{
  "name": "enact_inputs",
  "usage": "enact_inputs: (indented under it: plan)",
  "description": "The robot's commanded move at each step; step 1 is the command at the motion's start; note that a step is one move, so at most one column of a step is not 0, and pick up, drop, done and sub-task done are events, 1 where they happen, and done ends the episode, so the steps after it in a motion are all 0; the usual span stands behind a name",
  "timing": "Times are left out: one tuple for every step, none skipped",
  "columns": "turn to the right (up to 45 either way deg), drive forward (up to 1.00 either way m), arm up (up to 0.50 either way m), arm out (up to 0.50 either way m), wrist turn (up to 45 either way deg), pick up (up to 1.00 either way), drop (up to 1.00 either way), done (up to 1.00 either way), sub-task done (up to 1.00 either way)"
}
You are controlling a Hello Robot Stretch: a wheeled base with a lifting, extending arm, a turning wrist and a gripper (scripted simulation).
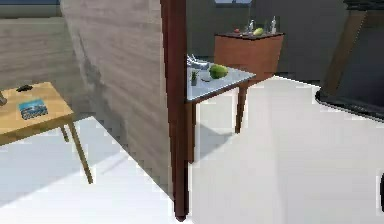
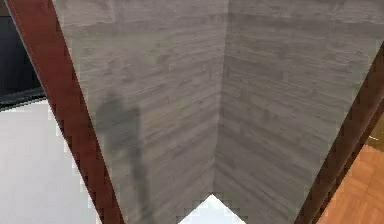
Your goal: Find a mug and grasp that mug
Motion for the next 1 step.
enact_inputs:
  plan:
    - [0.0, 0.70, 0.00, 0.00, 0.0, 0.00, 0.00, 0.00, 0.00]
